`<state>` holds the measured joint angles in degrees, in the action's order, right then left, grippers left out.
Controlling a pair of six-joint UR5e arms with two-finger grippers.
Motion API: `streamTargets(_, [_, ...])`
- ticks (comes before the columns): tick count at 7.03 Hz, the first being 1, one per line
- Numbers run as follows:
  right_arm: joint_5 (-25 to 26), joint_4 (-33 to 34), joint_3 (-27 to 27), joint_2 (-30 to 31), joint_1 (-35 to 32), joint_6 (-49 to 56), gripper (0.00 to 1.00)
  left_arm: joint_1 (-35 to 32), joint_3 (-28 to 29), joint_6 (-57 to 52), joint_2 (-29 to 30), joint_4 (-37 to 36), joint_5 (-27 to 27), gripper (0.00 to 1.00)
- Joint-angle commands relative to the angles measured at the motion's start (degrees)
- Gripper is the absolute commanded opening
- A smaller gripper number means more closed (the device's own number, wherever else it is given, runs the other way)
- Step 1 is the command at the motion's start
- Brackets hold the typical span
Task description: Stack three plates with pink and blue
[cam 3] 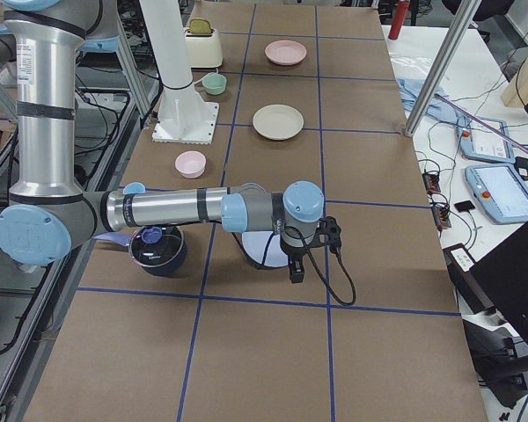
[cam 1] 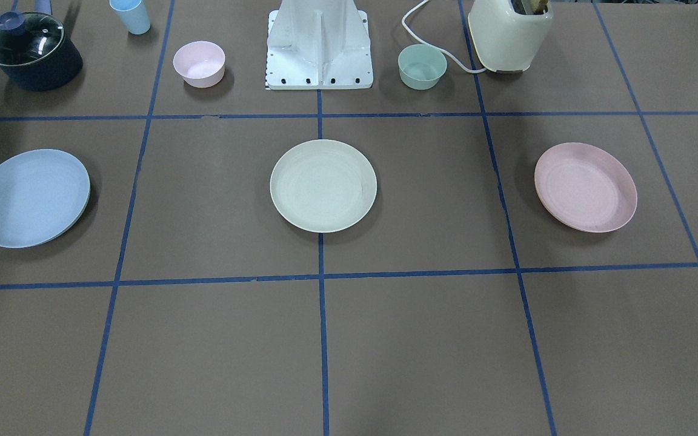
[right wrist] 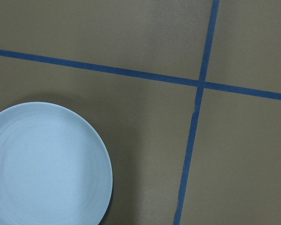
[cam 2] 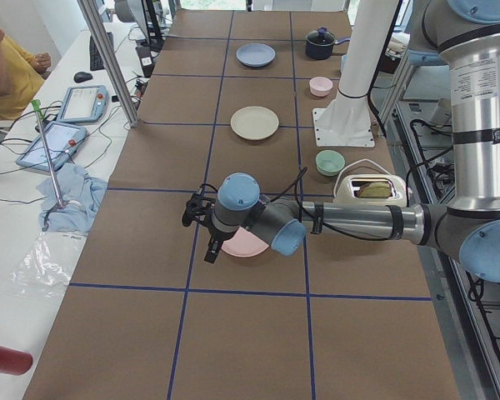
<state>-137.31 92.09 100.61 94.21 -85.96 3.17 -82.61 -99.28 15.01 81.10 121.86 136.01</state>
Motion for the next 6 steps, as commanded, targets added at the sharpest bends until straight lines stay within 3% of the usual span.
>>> streamTargets(1, [0.03, 0.02, -0.06, 0.01, 0.0, 0.09, 1.0, 3.67, 1.8, 2.29, 0.46, -0.39, -0.39, 0.99])
streamTargets(4, [0.03, 0.02, -0.24, 0.01, 0.0, 0.17, 1.0, 10.25, 7.68, 4.5, 1.96, 0.57, -0.39, 0.99])
streamTargets(6, [0.03, 0.02, -0.15, 0.09, 0.0, 0.17, 1.0, 12.91, 14.44, 4.68, 3.1, 7.04, -0.13, 0.99])
